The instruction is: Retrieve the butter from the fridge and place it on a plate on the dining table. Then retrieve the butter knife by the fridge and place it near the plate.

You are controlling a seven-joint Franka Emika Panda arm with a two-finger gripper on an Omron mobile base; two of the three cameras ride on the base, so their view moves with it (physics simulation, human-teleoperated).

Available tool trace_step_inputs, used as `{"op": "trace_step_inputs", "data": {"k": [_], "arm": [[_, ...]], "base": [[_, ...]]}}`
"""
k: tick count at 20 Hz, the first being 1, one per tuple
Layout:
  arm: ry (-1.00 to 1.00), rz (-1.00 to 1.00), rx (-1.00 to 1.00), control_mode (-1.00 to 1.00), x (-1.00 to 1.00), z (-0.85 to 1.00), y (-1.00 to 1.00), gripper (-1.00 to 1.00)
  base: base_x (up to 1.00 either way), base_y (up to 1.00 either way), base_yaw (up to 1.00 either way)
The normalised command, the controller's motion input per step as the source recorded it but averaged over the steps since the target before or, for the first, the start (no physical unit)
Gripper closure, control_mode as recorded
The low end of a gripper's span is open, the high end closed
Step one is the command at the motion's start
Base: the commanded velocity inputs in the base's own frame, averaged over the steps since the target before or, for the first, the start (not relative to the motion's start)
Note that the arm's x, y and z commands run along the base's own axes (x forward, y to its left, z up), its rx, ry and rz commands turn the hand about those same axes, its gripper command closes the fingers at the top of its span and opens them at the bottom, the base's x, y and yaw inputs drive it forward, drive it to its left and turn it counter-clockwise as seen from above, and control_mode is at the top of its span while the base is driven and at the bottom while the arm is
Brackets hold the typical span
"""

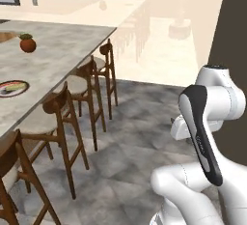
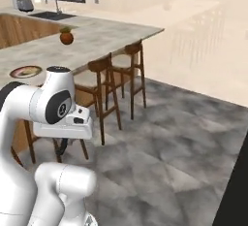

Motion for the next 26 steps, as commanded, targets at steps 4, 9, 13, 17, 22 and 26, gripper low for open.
{"op": "trace_step_inputs", "data": {"k": [4, 9, 13, 17, 22, 26], "arm": [[0.00, 0.00, 0.00, 1.00, 0.00, 0.00, 0.00, 1.00], [0.00, 0.00, 0.00, 1.00, 0.00, 0.00, 0.00, 1.00], [0.00, 0.00, 0.00, 1.00, 0.00, 0.00, 0.00, 1.00], [0.00, 0.00, 0.00, 1.00, 0.00, 0.00, 0.00, 1.00], [0.00, 0.00, 0.00, 1.00, 0.00, 0.00, 0.00, 1.00], [0.00, 0.00, 0.00, 1.00, 0.00, 0.00, 0.00, 1.00]], "base": [[1.00, -0.77, 0.49], [1.00, -0.73, 0.53], [1.00, -0.75, 0.54], [1.00, -0.81, 0.54], [0.71, -0.33, 0.44], [0.52, 0.24, 0.30]]}}
